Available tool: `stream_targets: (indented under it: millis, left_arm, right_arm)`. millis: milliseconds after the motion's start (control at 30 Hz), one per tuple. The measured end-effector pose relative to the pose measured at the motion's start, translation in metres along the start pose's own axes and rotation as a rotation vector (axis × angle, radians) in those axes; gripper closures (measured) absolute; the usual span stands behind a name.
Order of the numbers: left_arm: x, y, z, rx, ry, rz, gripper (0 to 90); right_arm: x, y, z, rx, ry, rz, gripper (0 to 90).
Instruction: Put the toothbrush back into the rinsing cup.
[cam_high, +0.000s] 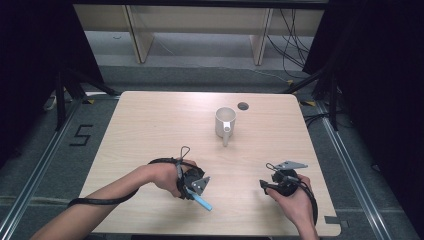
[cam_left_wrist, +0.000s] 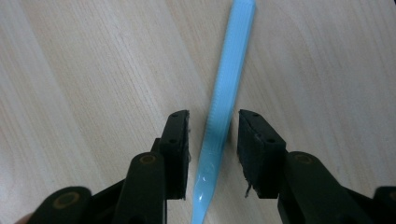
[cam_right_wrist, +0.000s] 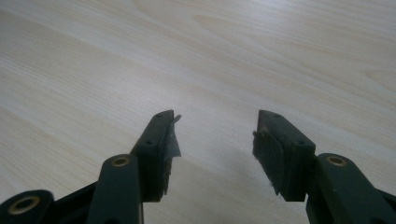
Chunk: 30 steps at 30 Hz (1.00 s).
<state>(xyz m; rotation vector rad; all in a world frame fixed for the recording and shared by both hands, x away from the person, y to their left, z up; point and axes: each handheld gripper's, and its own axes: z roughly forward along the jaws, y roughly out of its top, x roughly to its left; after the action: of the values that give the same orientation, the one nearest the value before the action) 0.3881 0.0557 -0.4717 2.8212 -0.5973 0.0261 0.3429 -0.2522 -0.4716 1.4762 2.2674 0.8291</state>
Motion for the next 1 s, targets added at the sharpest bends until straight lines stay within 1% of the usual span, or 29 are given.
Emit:
stream_targets:
  millis: [67, 233, 400, 433, 467, 500, 533, 633, 667, 733, 833, 1000]
  left_arm:
    - [0.0001, 0.0000, 0.0000, 0.002, 0.000, 0.001, 64.2]
    - [-0.0001, -0.0004, 0.0022, 0.018, -0.016, 0.001, 65.3]
    - [0.0016, -0.0002, 0.0038, 0.033, -0.024, 0.004, 66.2]
    - [0.0020, -0.0001, 0.0040, 0.036, -0.024, 0.006, 66.5]
    - [0.0023, 0.0002, 0.0040, 0.039, -0.024, 0.009, 68.4]
    - [0.0025, 0.0006, 0.0038, 0.042, -0.026, 0.016, 68.4]
    - [0.0026, 0.0014, 0.0035, 0.041, -0.031, 0.018, 71.0]
    - [0.0025, 0.0018, 0.0040, 0.044, -0.036, 0.018, 71.0]
    - [0.0035, 0.0017, 0.0039, 0.049, -0.037, 0.018, 70.5]
    - [0.0040, 0.0012, 0.0041, 0.047, -0.037, 0.015, 70.5]
    - [0.0056, 0.0000, 0.0039, 0.059, -0.042, 0.015, 70.5]
    - [0.0058, -0.0012, 0.0052, 0.062, -0.061, 0.015, 70.9]
  right_arm:
    - [0.0005, 0.0000, -0.0002, 0.002, -0.001, 0.006, 48.4]
    - [0.0002, -0.0001, 0.0005, 0.001, 0.002, -0.001, 48.4]
    - [0.0016, 0.0006, 0.0003, 0.003, 0.001, 0.008, 48.4]
    - [0.0017, 0.0009, 0.0002, 0.005, 0.002, 0.007, 48.4]
    - [-0.0001, 0.0013, 0.0005, 0.000, -0.013, -0.011, 48.4]
    - [-0.0001, 0.0013, 0.0005, 0.000, -0.013, -0.011, 48.4]
    - [0.0006, 0.0013, -0.0006, 0.000, -0.014, -0.003, 48.4]
    - [0.0006, 0.0011, -0.0011, 0.000, -0.011, -0.003, 48.4]
    - [0.0031, 0.0009, -0.0021, 0.005, 0.004, 0.028, 48.5]
    - [0.0025, 0.0008, -0.0027, 0.008, 0.002, 0.022, 48.4]
    - [0.0028, 0.0006, -0.0030, 0.010, 0.002, 0.028, 48.4]
    - [0.0018, 0.0006, -0.0030, 0.006, 0.000, 0.027, 48.4]
